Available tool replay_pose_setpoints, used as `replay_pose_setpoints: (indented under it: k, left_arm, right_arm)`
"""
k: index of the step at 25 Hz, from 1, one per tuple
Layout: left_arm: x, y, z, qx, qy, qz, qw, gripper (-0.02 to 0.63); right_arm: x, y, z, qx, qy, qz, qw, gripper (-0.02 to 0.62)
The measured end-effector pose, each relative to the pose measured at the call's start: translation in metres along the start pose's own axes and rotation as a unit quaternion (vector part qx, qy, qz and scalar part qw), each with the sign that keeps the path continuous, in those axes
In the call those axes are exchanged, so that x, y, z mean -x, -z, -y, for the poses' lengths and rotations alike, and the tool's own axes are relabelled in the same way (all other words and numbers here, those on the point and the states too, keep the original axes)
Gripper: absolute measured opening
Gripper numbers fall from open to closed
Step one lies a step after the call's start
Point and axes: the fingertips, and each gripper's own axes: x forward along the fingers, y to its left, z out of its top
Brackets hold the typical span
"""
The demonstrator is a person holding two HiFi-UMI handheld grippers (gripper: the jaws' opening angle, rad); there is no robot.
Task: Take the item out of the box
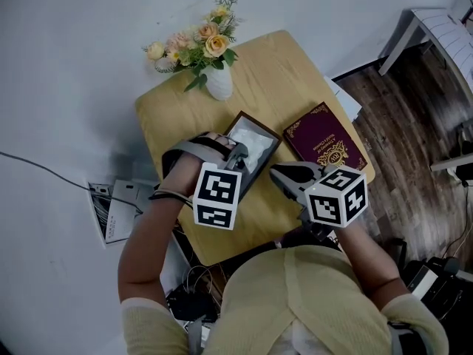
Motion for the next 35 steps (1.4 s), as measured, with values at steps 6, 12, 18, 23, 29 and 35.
replay_pose_setpoints:
  k: [6,12,18,23,29,35]
  left_arm:
    - [0.034,0.000,-0.009,0.021,-0.056,0.010,0.9982,0.086]
    - [0.072,0.004,-0.010,0.064,-0.104,0.029,0.9921,0.085]
    - [0.091,0.010,-0.001,0.131,-0.155,0.055,0.9776,0.086]
    - [0.097,0.014,0.017,0.186,-0.188,0.073,0.9618,0.086]
    - [0.115,0.022,0.029,0.300,-0.243,0.128,0.9136,0.086]
    - [0.133,0.035,0.044,0.387,-0.300,0.159,0.8576,0.086]
  right_arm:
    - [0.004,-0.001,-0.013,0.011,0.011,0.014,1.000,0.031]
    - [0.000,-0.004,-0.033,0.032,0.014,0.023,0.999,0.031]
    - [-0.007,-0.003,-0.048,0.047,0.018,0.022,0.998,0.031]
    - [-0.014,0.000,-0.059,0.055,0.018,0.019,0.998,0.031]
    - [-0.018,0.005,-0.069,0.060,0.018,0.019,0.998,0.031]
    - [-0.020,0.008,-0.076,0.062,0.021,0.021,0.998,0.031]
